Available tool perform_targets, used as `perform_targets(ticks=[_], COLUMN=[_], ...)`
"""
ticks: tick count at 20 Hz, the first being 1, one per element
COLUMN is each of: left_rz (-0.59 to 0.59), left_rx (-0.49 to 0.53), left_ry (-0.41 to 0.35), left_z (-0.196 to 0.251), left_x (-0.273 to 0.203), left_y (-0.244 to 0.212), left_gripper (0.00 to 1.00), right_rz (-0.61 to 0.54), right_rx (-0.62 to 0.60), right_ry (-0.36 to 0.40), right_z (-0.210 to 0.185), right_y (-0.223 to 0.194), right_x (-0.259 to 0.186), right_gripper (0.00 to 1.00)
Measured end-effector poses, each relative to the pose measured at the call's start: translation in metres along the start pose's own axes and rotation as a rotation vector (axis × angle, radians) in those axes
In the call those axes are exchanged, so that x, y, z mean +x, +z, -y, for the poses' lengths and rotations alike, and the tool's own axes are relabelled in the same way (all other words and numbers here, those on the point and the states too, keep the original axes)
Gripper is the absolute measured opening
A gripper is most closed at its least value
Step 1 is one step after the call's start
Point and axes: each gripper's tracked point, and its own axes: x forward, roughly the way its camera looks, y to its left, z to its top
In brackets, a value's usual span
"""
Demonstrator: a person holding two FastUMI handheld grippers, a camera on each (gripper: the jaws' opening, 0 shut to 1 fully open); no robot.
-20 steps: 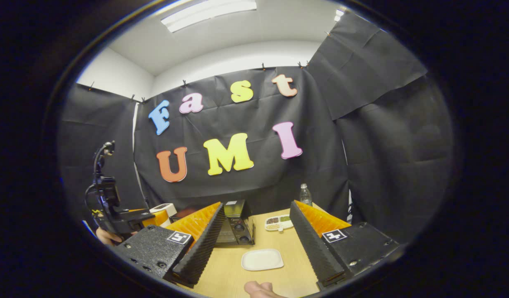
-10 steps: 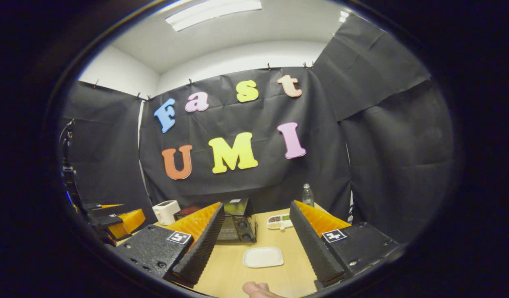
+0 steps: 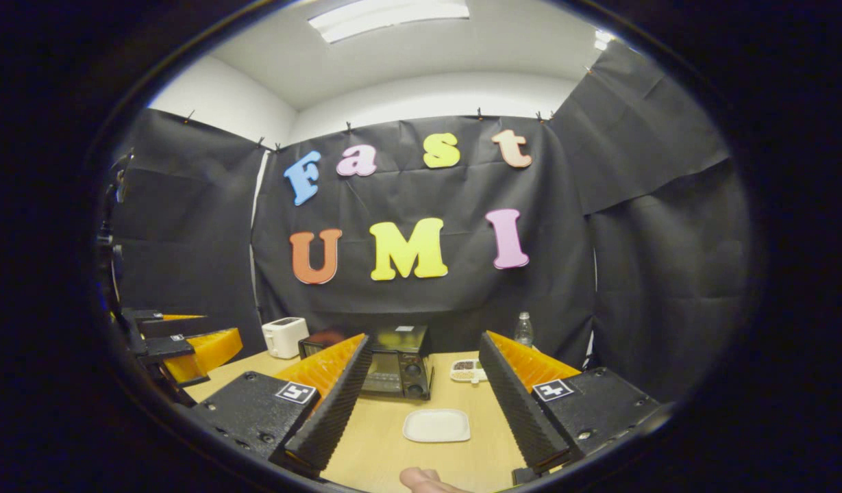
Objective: Open the electric oven with the left hand, put the food in, and close the electric oven.
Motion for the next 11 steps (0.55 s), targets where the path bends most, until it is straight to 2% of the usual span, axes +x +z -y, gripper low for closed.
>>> perform_targets(ticks=[3, 9, 10, 11], left_rz=[0.017, 0.019, 0.019, 0.019], left_rx=[0.010, 0.017, 0.013, 0.006], left_ry=[0.028, 0.012, 0.013, 0.018], left_z=[-0.008, 0.001, 0.000, -0.003], left_x=[0.001, 0.003, 0.002, 0.003], left_y=[0.003, 0.000, 0.000, -0.001], left_gripper=[0.95, 0.95, 0.89, 0.89], right_rz=[-0.007, 0.022, 0.023, 0.024], right_rx=[-0.026, -0.038, -0.039, -0.042], right_ry=[0.005, -0.010, -0.009, -0.011], right_z=[-0.002, 0.001, 0.001, 0.002], right_y=[-0.004, 0.003, 0.003, 0.003], right_x=[0.000, -0.007, -0.007, -0.008], right_gripper=[0.96, 0.96, 0.96, 0.96])
